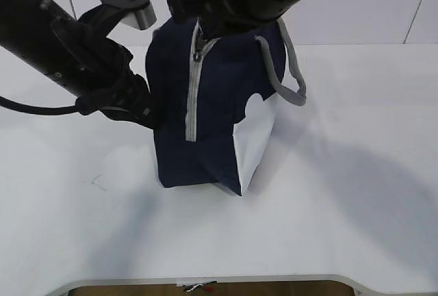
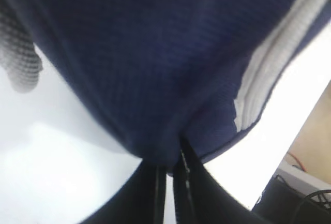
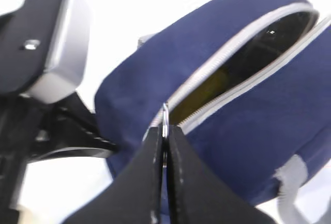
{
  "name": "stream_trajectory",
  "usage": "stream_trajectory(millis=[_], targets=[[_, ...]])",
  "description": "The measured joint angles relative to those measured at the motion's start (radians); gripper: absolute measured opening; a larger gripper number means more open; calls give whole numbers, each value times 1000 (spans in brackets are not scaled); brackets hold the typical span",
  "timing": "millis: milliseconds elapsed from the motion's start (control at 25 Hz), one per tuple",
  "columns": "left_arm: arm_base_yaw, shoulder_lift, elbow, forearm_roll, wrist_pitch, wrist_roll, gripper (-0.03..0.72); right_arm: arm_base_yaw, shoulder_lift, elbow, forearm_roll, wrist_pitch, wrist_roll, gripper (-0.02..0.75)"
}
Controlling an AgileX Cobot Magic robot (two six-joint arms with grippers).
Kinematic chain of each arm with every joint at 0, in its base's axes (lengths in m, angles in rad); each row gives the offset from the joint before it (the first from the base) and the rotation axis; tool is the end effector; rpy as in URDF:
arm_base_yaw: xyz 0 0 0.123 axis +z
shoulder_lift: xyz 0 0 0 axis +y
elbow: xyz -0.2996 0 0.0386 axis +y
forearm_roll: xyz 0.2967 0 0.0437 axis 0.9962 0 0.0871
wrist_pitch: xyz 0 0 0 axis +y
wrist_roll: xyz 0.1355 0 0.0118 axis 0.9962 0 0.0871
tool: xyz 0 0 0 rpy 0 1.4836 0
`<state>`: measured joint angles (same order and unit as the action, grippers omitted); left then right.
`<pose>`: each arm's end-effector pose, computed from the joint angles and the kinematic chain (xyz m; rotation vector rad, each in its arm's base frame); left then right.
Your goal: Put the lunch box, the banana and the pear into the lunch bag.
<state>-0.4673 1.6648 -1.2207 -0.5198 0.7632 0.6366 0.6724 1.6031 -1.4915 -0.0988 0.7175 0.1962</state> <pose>0.3511 -0.2295 0.2188 1.0261 2.4064 -0.5372 0.3562 0.2723 0.3401 -0.6016 2.2521 0.3280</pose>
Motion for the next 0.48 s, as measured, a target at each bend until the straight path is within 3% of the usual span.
stream_trajectory(millis=[480], targets=[[0,-50,0,116,119,0,-3,5,0,-57,-180,-28,55,13]])
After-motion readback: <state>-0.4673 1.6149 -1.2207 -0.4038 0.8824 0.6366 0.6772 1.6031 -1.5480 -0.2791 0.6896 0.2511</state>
